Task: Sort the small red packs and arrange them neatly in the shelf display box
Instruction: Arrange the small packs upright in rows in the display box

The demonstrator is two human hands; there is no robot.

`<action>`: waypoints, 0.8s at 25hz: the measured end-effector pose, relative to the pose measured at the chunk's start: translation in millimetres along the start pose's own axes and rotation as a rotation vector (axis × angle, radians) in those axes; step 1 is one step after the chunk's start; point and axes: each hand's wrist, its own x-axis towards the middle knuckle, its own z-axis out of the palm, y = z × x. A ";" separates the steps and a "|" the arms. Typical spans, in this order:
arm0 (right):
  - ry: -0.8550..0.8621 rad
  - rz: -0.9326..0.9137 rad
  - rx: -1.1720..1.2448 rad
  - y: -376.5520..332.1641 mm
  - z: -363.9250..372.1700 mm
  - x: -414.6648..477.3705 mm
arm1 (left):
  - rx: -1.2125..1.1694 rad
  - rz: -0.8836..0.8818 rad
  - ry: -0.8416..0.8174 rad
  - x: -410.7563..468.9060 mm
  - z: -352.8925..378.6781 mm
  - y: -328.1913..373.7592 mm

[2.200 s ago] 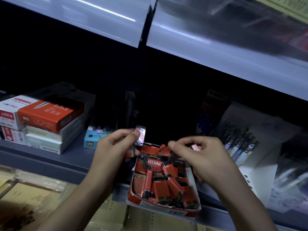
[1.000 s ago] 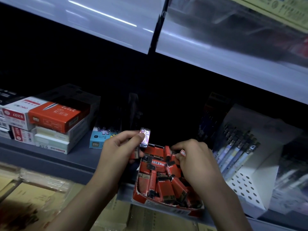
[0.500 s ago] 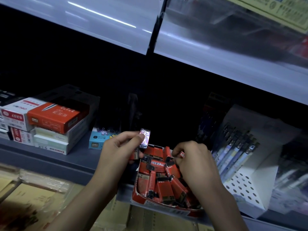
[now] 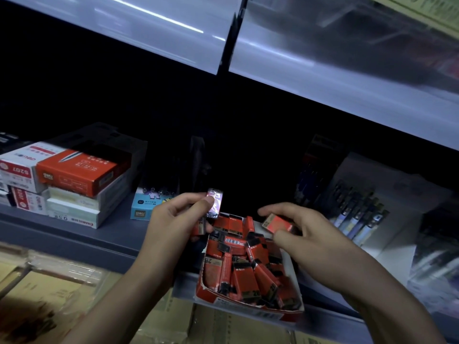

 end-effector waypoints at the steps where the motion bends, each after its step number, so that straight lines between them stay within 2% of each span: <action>1: -0.018 -0.026 0.008 -0.1 -0.5 -1.2 | -0.001 0.000 0.002 -0.2 0.4 0.0; 3: 0.004 -0.047 0.049 1.3 0.8 1.6 | -0.003 -0.003 0.006 -0.5 0.5 -0.3; 8: 0.172 0.041 0.097 10.5 14.2 23.8 | -0.010 0.000 0.014 -1.2 1.7 0.3; 12: 0.225 0.131 -0.075 4.8 21.5 32.7 | -0.021 -0.006 0.009 -1.6 3.0 1.1; 17: 0.290 0.208 -0.041 4.1 25.3 37.4 | -0.038 -0.022 0.005 -0.3 2.9 0.6; 20: 0.326 0.218 -0.103 6.3 24.9 39.5 | -0.046 -0.026 -0.001 -1.0 0.8 0.4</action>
